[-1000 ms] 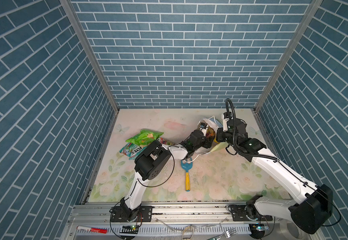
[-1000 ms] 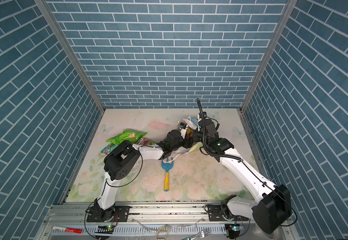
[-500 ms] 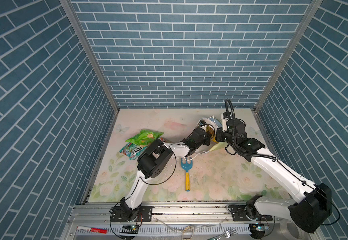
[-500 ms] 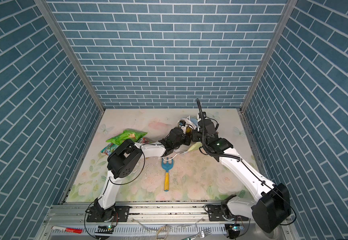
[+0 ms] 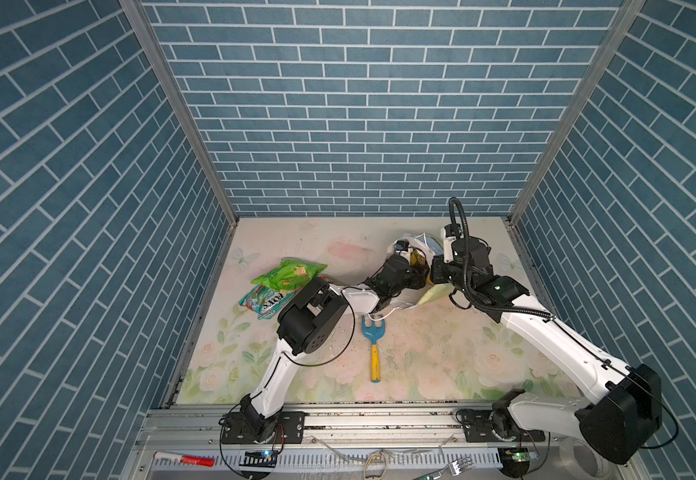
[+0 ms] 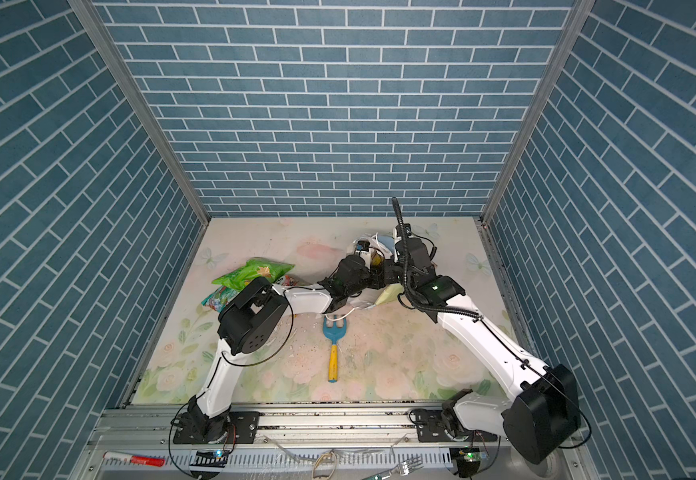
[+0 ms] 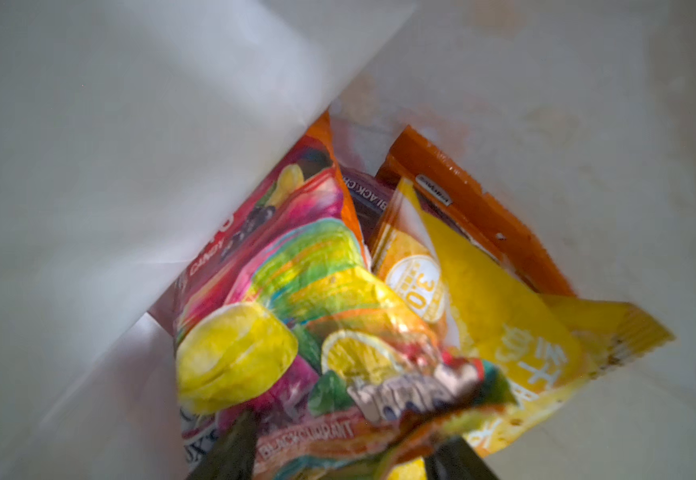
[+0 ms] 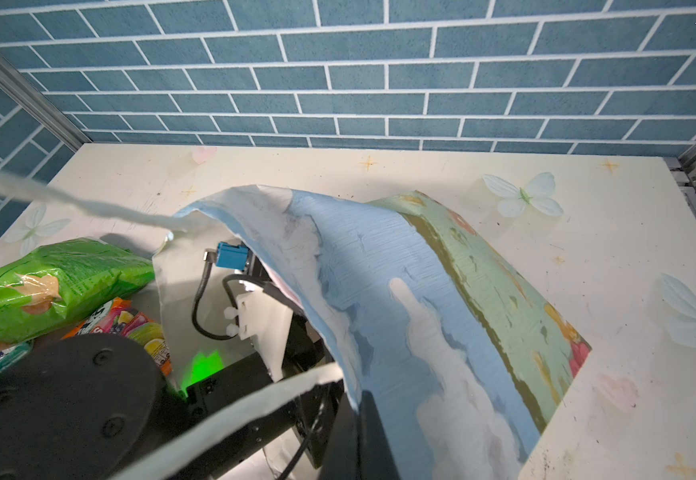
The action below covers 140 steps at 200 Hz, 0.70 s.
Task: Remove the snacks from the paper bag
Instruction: 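Close the left gripper on the Fox's candy bag inside the paper bag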
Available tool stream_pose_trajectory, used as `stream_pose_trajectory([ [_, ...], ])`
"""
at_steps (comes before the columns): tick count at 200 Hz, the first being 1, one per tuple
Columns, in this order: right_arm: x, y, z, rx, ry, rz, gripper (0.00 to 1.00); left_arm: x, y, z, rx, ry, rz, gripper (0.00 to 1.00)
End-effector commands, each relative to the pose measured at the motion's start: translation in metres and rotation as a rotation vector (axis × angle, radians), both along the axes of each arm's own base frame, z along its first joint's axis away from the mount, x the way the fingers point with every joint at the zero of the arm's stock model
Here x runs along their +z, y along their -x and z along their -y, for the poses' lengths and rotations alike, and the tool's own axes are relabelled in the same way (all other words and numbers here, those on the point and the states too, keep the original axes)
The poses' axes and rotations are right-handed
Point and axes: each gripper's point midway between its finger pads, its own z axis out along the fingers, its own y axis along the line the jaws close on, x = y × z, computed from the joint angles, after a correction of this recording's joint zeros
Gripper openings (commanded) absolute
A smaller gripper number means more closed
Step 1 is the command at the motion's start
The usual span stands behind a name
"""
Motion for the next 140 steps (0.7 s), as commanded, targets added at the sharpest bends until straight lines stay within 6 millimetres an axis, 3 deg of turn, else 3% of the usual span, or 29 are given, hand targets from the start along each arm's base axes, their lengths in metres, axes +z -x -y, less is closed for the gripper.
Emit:
stream_pose_trajectory([
  [1, -0.002, -0.001, -0.001, -0.012, -0.025, -0.008, 0.0, -0.002, -0.013, -0.003, 0.043, 0.023, -0.026, 0.76],
  [20, -0.004, -0.001, -0.002, -0.004, -0.02, -0.013, 0.0, -0.005, -0.018, -0.008, 0.085, -0.016, -0.044, 0.84],
  [39, -0.003, 0.0, -0.003, 0.004, -0.02, -0.011, 0.0, -0.008, -0.024, -0.015, 0.128, -0.044, -0.055, 0.83],
  [53, -0.004, 0.001, -0.002, 0.004, -0.018, -0.012, 0.0, -0.011, -0.027, -0.018, 0.14, -0.038, -0.071, 0.68],
  [73, -0.003, 0.0, -0.002, -0.001, -0.018, -0.007, 0.0, -0.007, -0.029, -0.018, 0.119, -0.005, -0.059, 0.34],
  [94, -0.003, 0.0, -0.002, -0.001, -0.018, -0.007, 0.0, -0.003, -0.029, -0.022, 0.117, -0.025, -0.025, 0.19],
  [110, -0.005, 0.0, -0.002, -0.002, -0.02, -0.011, 0.0, 0.002, -0.026, -0.024, 0.101, -0.046, 0.008, 0.01],
  [140, -0.008, 0.001, 0.0, -0.012, -0.012, -0.021, 0.0, 0.017, -0.018, -0.035, 0.101, -0.055, 0.066, 0.0],
])
